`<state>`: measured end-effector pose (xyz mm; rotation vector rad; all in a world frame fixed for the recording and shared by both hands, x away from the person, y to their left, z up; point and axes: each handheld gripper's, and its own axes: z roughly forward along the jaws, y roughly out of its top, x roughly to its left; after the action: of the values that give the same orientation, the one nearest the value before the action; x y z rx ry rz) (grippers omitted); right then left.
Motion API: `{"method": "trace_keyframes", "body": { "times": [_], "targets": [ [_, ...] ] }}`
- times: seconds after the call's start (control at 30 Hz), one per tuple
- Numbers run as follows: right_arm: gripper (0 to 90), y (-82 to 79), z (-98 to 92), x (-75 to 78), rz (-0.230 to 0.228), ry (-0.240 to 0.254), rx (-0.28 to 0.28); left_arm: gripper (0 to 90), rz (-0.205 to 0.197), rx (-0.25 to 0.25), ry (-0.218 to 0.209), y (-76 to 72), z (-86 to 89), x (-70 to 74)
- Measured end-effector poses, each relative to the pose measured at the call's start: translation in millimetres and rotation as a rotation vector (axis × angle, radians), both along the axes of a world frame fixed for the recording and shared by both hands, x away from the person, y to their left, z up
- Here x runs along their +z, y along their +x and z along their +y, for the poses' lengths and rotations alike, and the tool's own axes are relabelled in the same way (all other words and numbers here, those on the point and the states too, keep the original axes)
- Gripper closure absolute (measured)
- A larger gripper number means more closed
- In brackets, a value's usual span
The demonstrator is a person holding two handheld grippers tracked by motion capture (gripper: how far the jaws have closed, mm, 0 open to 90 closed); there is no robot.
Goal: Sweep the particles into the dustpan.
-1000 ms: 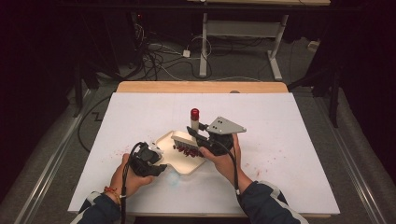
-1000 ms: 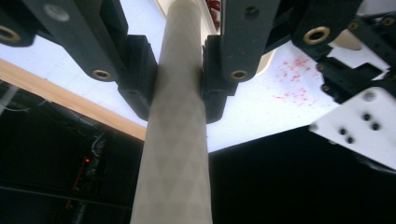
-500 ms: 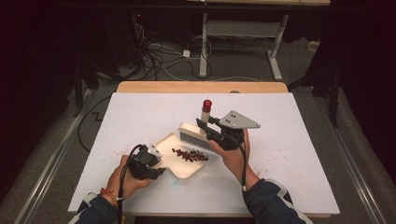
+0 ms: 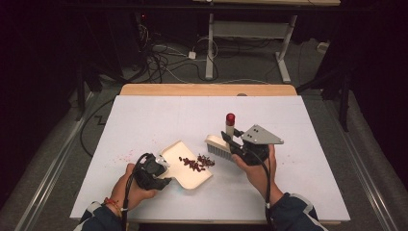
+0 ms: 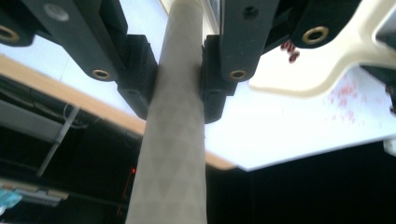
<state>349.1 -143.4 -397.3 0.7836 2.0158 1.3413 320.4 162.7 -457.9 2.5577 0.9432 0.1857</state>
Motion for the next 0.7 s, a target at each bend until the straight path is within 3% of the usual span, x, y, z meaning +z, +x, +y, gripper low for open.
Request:
{"method": "trace_keyframes", "body": {
  "times": [0.27,0.4,0.57,0.7],
  "targets": [
    [70.2,-15.4,21.0,-1.9,0.014,0.002,0.048,64.1,0.0,-0.001,-0.001,-1.2,-5.2,-0.1],
    [70.3,-23.6,35.4,-1.6,0.041,0.027,0.103,64.0,0.001,0.004,-0.003,-0.6,-7.2,-0.7],
    [70.2,-34.7,47.5,0.8,0.027,0.012,0.148,64.0,0.006,0.006,-0.006,-0.6,-7.0,-1.6],
    [70.3,-34.5,45.6,2.6,0.016,0.012,0.145,64.0,0.006,0.007,-0.007,-0.7,-7.2,-2.1]
  ]
}}
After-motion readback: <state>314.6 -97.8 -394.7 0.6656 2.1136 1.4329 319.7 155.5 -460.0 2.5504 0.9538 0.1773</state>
